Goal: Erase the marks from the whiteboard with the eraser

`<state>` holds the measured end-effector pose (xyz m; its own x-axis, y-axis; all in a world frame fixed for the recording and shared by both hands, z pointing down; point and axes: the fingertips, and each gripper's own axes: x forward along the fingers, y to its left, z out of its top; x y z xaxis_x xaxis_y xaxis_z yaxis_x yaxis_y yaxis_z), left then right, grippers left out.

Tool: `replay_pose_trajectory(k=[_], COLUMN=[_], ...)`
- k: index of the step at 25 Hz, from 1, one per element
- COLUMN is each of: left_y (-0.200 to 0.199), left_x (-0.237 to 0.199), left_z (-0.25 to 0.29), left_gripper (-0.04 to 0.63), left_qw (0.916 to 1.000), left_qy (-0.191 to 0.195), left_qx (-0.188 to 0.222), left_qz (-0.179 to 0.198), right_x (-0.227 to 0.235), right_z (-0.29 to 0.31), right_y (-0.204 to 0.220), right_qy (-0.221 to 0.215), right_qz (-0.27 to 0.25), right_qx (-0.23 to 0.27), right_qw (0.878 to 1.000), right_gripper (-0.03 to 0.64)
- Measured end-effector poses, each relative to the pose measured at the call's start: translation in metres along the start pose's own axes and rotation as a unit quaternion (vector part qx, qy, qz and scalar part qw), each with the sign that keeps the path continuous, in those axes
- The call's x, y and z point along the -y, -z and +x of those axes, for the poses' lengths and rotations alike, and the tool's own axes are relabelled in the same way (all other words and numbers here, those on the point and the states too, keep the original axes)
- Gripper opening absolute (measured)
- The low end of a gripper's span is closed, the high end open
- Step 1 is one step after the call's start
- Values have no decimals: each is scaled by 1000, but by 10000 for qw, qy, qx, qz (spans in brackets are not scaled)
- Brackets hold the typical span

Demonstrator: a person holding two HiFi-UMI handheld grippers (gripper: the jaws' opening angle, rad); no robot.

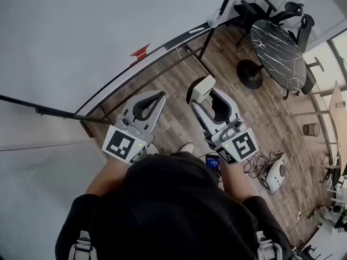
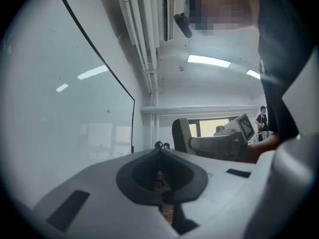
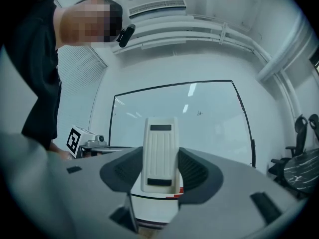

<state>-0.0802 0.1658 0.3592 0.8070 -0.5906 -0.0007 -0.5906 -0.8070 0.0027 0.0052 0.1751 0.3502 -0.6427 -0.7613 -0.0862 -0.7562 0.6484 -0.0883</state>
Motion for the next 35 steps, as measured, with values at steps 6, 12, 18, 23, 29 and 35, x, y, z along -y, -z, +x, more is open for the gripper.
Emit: replay_pose_trajectory(k=[6,12,18,23,29,35], left_y=[-6,-13,-15,-15,-6,0], left_x=[6,21,32,37,13,-31], left_z=[18,46,71,84,94,111], left_gripper=[5,5,5,5,5,5], left_qw=[10000,9999,9994,9984,9972,9968], left_qy=[-14,-102,-309,-531,-717,-769], left_qx=[16,-1,-54,-54,-132,-122], left_qz=[55,105,172,200,150,160], right_x=[14,35,54,70,89,109], right_z=[-9,-22,-31,-38,-18,24], right_y=[-1,-12,-23,-16,-3,1], right_qy=[-38,-197,-426,-560,-571,-634], right_qz=[-214,-235,-263,-241,-67,-104], right_qx=[-139,-89,72,-24,-137,-112], right_qw=[9997,9995,9987,9981,9983,9979], right_gripper=[222,222,222,222,222,222])
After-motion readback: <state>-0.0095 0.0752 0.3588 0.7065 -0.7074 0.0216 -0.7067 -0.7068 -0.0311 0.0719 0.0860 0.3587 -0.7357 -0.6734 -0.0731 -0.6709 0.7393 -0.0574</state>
